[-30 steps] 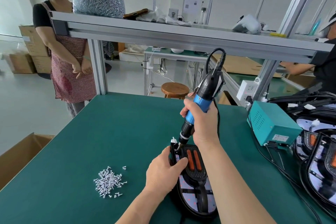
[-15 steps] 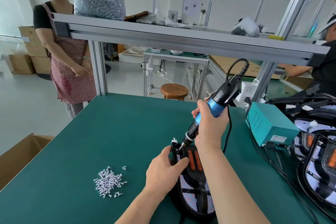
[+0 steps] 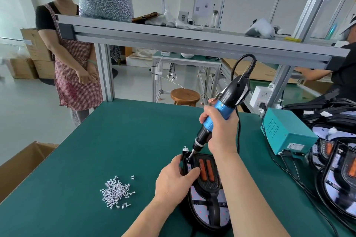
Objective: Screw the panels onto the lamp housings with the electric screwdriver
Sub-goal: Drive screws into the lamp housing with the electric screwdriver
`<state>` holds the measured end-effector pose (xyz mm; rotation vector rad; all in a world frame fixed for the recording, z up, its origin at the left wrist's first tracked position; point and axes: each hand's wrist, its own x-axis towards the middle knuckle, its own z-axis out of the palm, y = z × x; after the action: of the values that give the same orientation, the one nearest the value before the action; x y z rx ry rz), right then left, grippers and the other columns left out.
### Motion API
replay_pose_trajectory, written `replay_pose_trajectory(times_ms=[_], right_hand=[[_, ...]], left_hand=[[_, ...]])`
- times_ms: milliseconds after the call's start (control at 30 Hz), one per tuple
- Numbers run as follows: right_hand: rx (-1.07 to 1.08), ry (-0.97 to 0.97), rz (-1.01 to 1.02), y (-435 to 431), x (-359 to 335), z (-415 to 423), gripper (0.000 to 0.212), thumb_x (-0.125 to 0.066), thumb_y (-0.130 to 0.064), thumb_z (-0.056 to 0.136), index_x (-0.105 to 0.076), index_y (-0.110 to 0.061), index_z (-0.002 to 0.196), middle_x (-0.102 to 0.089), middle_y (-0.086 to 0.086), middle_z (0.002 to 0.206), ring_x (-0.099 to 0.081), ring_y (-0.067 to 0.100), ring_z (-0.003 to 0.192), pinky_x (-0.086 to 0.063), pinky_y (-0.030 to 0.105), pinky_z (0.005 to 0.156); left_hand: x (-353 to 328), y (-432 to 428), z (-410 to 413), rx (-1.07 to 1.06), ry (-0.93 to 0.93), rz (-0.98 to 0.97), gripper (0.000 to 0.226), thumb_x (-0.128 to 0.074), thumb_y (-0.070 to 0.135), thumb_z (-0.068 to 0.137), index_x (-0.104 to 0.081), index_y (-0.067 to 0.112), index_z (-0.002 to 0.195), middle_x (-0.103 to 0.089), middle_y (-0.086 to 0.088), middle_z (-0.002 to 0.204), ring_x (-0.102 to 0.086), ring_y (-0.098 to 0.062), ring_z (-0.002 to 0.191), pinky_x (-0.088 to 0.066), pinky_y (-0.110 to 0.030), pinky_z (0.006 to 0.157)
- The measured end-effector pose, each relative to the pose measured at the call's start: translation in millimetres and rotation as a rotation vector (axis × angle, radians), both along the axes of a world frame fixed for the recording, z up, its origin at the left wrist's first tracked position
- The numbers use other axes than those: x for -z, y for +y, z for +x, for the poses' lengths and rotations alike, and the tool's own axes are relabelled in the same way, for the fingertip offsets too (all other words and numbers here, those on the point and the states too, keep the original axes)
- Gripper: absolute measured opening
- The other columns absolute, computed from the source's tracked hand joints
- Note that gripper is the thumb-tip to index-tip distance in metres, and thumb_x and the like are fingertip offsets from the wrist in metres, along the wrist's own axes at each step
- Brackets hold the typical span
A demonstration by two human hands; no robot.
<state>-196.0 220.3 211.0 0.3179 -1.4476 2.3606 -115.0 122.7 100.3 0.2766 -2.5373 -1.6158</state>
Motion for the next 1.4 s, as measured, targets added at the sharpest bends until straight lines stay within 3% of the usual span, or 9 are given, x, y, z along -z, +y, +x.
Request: replay_pose_trajectory(times_ms=[100, 267, 400, 500, 667, 733, 800, 967, 1400], right_hand=[[-0.017, -0.017, -0.058, 6, -5, -7, 0.025, -0.066, -0.003, 0.072, -0.05, -0.006, 0.091, -0.05, 0.005, 0.058, -0.049, 0.019, 0.05, -0.047, 0.027, 0.053], [-0.014, -0.037, -0.162, 13, -7, -8, 0.02, -0.064, -0.001, 0.074, -0.053, -0.007, 0.09, -0.05, 0.005, 0.064, -0.048, 0.019, 0.051, -0.045, 0.026, 0.053], [-0.059, -0.118, -0.364, 31, -4, -2, 0.013, -0.059, 0.002, 0.087, -0.054, -0.01, 0.092, -0.049, 0.002, 0.069, -0.048, 0.015, 0.054, -0.047, 0.025, 0.056], [-0.135, -0.221, -0.6, 52, 7, 8, 0.009, -0.061, -0.006, 0.091, -0.055, -0.012, 0.088, -0.052, -0.002, 0.068, -0.05, 0.01, 0.053, -0.047, 0.02, 0.055], [-0.223, -0.321, -0.875, 86, 38, 29, 0.011, -0.068, -0.014, 0.082, -0.06, -0.009, 0.088, -0.053, -0.004, 0.069, -0.053, 0.008, 0.053, -0.049, 0.018, 0.052], [-0.222, -0.347, -0.946, 98, 52, 34, 0.011, -0.067, -0.015, 0.083, -0.06, -0.009, 0.088, -0.053, -0.004, 0.069, -0.053, 0.008, 0.053, -0.048, 0.018, 0.052], [-0.213, -0.362, -1.006, 105, 61, 34, 0.013, -0.068, -0.015, 0.08, -0.06, -0.008, 0.088, -0.053, -0.003, 0.067, -0.053, 0.009, 0.051, -0.048, 0.019, 0.05], [-0.241, -0.401, -1.082, 112, 74, 26, 0.012, -0.062, -0.019, 0.093, -0.058, -0.01, 0.087, -0.054, -0.004, 0.067, -0.054, 0.009, 0.051, -0.047, 0.02, 0.051], [-0.264, -0.443, -1.089, 114, 100, 15, 0.015, -0.069, -0.016, 0.078, -0.059, -0.01, 0.086, -0.056, -0.004, 0.064, -0.055, 0.011, 0.05, -0.049, 0.02, 0.05]], left_hand=[[-1, 0, 1, 0.002, -0.008, 0.004, 0.045, -0.053, 0.067, 0.063, -0.057, 0.046, 0.102, -0.068, 0.021, 0.077, -0.058, -0.003, 0.067, -0.045, -0.022, 0.06], [-5, 0, 3, -0.004, -0.026, 0.019, 0.065, -0.052, 0.071, 0.061, -0.057, 0.043, 0.12, -0.069, 0.014, 0.076, -0.059, -0.004, 0.065, -0.042, -0.021, 0.06], [-7, -1, 6, 0.012, -0.013, 0.1, 0.056, -0.049, 0.069, 0.069, -0.051, 0.046, 0.12, -0.054, 0.015, 0.055, -0.051, -0.002, 0.056, -0.04, -0.025, 0.06], [-8, -3, 7, 0.007, 0.004, 0.26, 0.046, -0.05, 0.06, 0.072, -0.056, 0.048, 0.116, -0.061, 0.005, 0.065, -0.056, -0.013, 0.068, -0.05, -0.038, 0.076], [-13, -4, 14, -0.028, 0.151, 0.355, 0.028, -0.052, 0.051, 0.073, -0.058, 0.041, 0.099, -0.056, 0.0, 0.086, -0.051, -0.018, 0.077, -0.046, -0.042, 0.078], [-15, -4, 19, -0.065, 0.22, 0.273, 0.004, -0.056, 0.038, 0.089, -0.06, 0.037, 0.09, -0.055, 0.005, 0.098, -0.053, -0.011, 0.088, -0.046, -0.029, 0.086], [-20, 0, 26, -0.078, 0.311, 0.118, 0.02, -0.057, 0.03, 0.098, -0.061, 0.033, 0.078, -0.052, 0.013, 0.095, -0.054, -0.005, 0.09, -0.042, -0.019, 0.079], [-45, 42, 49, 0.201, 0.438, -0.493, 0.048, -0.036, 0.057, 0.095, -0.046, 0.021, 0.064, -0.045, 0.007, 0.067, -0.046, -0.013, 0.073, -0.039, -0.027, 0.069], [-46, 64, 36, 0.198, 0.293, -0.544, 0.035, -0.055, 0.024, 0.1, -0.054, 0.005, 0.071, -0.055, -0.006, 0.075, -0.047, -0.024, 0.075, -0.039, -0.036, 0.072]])
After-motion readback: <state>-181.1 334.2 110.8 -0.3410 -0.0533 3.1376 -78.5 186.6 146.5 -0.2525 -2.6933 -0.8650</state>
